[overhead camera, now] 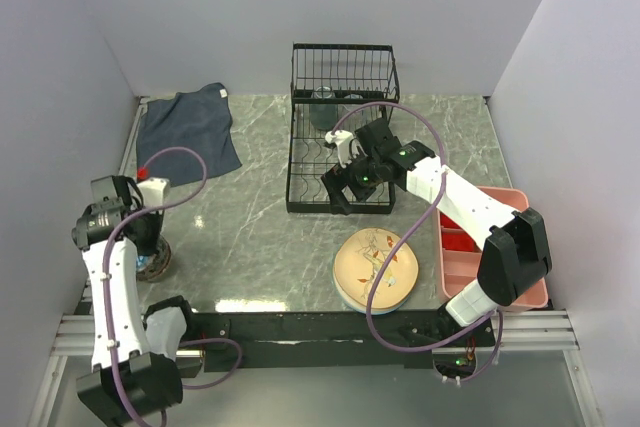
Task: Load the mixed dishes into the dish rack
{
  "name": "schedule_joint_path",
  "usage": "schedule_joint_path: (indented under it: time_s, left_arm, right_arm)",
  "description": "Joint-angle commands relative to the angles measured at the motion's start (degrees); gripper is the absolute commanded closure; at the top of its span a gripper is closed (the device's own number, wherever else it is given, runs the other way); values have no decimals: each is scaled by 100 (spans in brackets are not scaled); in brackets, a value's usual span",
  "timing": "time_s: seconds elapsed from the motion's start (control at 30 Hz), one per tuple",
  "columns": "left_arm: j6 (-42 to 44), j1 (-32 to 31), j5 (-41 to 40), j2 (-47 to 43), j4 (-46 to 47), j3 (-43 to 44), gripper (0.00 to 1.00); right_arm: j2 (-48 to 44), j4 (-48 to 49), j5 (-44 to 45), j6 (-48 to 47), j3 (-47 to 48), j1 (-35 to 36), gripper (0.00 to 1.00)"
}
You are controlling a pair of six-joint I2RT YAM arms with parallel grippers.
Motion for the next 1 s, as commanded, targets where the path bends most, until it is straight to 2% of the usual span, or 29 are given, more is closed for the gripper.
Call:
schedule_joint_path:
  time_s: [0.0, 0.23, 0.33, 0.37, 0.47, 0.5, 0.57, 0.6, 0.63, 0.67, 0.7, 0.73, 0.83, 0.87, 0.93, 0.97]
  left_arm:
    - [211, 3, 518, -160, -128, 1084, 99]
    - [325, 3, 2450, 139, -612, 2078, 99]
    - [220, -6, 3628, 244, -419, 2158, 99]
    - [124, -14, 4214, 254, -70, 2071, 99]
    - [-254, -172, 5262, 324, 450, 1773, 99]
    - [-629, -347, 5840, 324, 1122, 1649, 99]
    - [-1271, -611, 6327, 184, 2081, 1124, 99]
    - [-2257, -969, 6477, 96, 2843, 877, 99]
    - [-2963, -1199, 6470, -122, 4522, 570, 99]
    - [-3501, -1427, 6444, -202, 5530, -86, 99]
    - [-4481, -1882, 6383, -255, 6385, -397, 99]
    - [-4917, -2139, 6147, -204, 7846, -861, 99]
    - [-6157, -2791, 5698, 269, 9235, -1199, 99]
    - [-6500, -2862, 5592, 402, 10137, -1426, 99]
    - [-7038, -3116, 5277, 831, 10601, -1498, 99]
    - [-7231, -3195, 5153, 956, 11177, -1516, 99]
  right_arm:
    - [-14, 184, -37, 40, 62, -45, 0]
    - [-171, 350, 270, 232, 132, -194, 0]
    - [-373, 352, 253, 698, 211, -686, 0]
    - [-417, 290, 262, 725, 281, -939, 0]
    - [-628, -52, 419, 454, 361, -1379, 0]
    - [-707, -123, 455, 383, 343, -1495, 0]
    - [-980, -272, 543, 312, 212, -1749, 0]
    - [-1059, -316, 665, 364, 159, -1985, 0]
    - [-1190, -421, 649, 400, 115, -2136, 0]
    - [-1252, -457, 614, 435, 19, -2259, 0]
    - [-1322, -466, 648, 453, -60, -2452, 0]
    - [-1480, -457, 675, 479, -148, -2515, 0]
    - [-1814, -396, 806, 471, -412, -2734, 0]
    - [-1894, -387, 842, 436, -508, -2787, 0]
    - [-2060, -422, 964, 400, -597, -2936, 0]
    - [-2105, -431, 982, 365, -676, -2981, 0]
